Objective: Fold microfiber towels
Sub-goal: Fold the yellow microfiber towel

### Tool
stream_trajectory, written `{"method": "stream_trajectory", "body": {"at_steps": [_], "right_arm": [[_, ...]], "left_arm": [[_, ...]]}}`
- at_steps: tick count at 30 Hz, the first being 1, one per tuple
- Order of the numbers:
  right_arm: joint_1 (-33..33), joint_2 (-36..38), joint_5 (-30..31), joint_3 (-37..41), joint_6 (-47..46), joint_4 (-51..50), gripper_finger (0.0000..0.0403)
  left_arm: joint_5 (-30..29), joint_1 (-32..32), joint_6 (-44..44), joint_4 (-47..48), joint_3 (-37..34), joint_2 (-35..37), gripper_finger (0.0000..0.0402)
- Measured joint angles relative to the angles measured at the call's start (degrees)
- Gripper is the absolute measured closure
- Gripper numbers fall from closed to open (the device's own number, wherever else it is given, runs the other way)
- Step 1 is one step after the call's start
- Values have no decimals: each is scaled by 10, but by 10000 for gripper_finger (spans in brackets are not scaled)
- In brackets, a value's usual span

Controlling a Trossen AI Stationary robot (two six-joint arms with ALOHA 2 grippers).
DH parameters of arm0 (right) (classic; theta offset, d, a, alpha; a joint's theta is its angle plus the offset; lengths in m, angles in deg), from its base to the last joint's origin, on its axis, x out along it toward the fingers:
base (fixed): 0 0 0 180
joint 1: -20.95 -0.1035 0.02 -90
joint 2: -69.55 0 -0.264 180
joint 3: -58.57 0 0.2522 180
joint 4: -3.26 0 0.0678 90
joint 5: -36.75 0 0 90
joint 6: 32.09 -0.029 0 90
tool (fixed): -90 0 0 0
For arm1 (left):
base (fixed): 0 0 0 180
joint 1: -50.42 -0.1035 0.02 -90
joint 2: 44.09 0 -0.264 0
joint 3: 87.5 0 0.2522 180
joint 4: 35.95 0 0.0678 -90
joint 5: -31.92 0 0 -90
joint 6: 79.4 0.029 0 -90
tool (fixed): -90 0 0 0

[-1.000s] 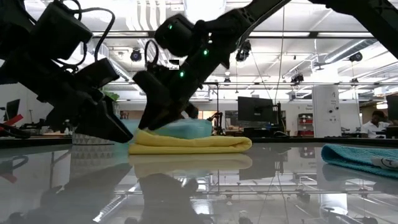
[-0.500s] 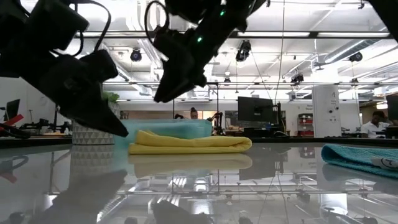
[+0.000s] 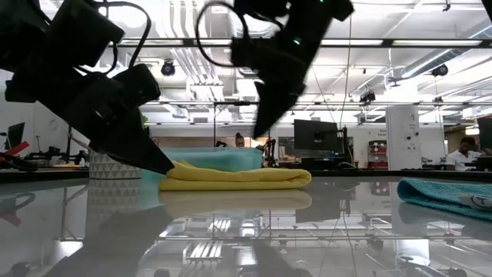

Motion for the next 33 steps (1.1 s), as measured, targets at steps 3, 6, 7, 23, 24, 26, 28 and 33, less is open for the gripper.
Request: {"method": "stream_trajectory", "body": {"at_steps": [3,6,7,23,24,26,28,33], "right_arm": [[0,2,1,24,-22,-27,296],[1,2,1,48,-34,-21,306],[0,2,1,57,-36,-14,310],[0,2,0,93,-48,56,393],[0,2,0,93,-48,60,393],[0,2,0,94,-46,70,394],[1,2,0,94,-46,73,394],[1,2,0,99,-45,92,394]], "left_arm": [[-17,-1,0,-1,0,1,258],[-31,-1,4,-1,0,1,270],[-31,-1,5,0,0,0,277],[-28,-1,45,59,0,56,400],[-27,-1,45,78,0,66,401],[-20,-1,45,99,0,79,401],[-6,-1,45,113,-1,82,401],[35,-1,44,112,-3,72,401]]}}
